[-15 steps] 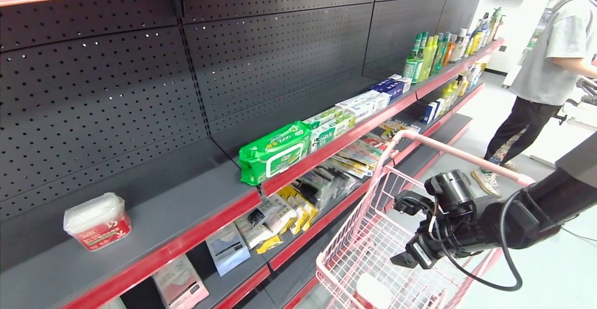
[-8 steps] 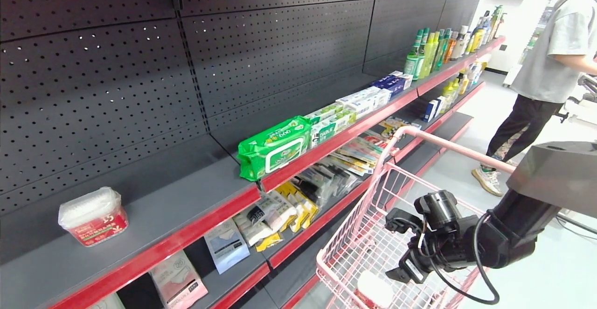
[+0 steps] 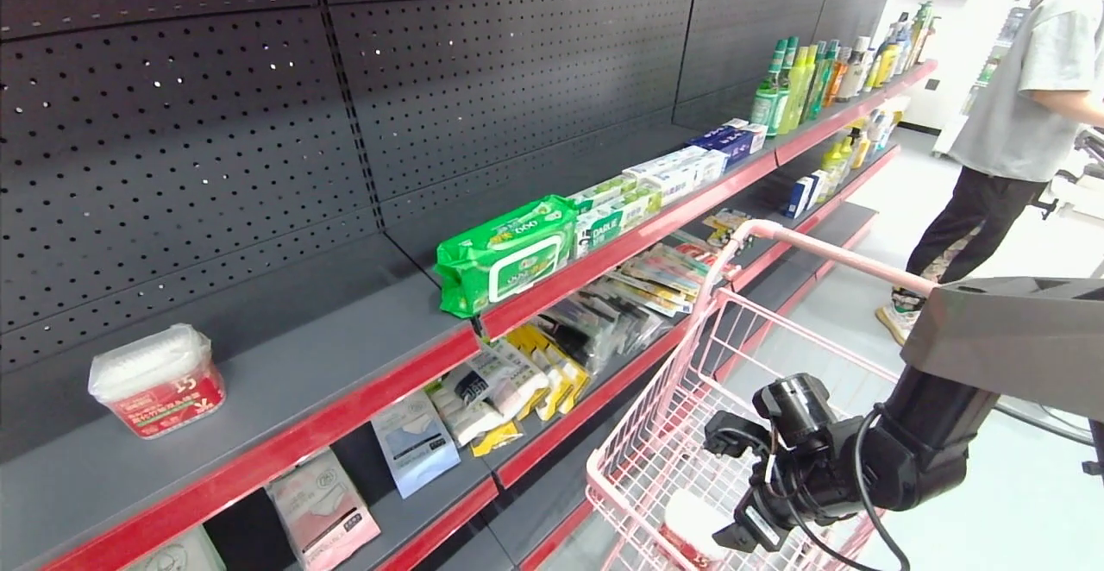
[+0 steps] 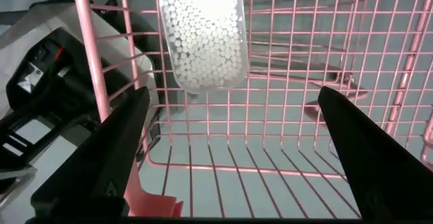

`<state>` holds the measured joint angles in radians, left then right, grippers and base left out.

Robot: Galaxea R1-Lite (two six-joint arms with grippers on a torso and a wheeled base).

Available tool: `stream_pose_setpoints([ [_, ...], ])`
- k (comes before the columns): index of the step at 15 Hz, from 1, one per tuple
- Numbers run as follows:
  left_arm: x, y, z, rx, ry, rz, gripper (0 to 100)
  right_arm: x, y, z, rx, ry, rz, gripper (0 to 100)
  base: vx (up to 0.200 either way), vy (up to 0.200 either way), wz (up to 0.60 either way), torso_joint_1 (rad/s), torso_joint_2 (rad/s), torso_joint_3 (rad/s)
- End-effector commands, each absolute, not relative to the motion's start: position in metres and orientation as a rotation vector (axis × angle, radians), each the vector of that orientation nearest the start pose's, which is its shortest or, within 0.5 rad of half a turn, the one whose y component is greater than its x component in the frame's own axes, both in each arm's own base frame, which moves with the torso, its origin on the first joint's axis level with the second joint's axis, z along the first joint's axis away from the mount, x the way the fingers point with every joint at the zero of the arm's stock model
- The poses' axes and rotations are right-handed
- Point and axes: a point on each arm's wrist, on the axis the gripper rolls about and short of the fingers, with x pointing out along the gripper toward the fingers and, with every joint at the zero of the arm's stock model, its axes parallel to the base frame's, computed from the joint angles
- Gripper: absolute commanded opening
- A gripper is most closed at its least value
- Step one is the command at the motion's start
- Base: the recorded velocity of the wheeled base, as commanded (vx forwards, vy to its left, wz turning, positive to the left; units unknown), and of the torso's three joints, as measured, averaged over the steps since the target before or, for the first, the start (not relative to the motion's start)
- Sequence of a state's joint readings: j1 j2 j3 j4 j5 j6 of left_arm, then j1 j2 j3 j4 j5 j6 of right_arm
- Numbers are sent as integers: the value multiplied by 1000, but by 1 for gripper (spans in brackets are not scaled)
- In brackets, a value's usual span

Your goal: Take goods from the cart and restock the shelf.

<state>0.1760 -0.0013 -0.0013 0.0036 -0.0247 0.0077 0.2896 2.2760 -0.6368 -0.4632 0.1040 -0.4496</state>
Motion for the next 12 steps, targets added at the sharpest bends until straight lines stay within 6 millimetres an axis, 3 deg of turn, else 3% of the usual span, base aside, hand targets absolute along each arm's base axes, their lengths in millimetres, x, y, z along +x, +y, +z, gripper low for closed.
stream_pose_setpoints([
  [1,-22,-5,76,8,2,152,100,285,91,-46,-510,1076,622,100,0,0,0,-149,334,203],
  [7,-22,-4,75,7,4,152,100,290,95,-43,-536,1033,678,100,0,0,0,-150,347,196],
  [12,-22,-5,75,7,4,152,100,296,99,-42,-515,989,718,100,0,0,0,-29,66,45],
])
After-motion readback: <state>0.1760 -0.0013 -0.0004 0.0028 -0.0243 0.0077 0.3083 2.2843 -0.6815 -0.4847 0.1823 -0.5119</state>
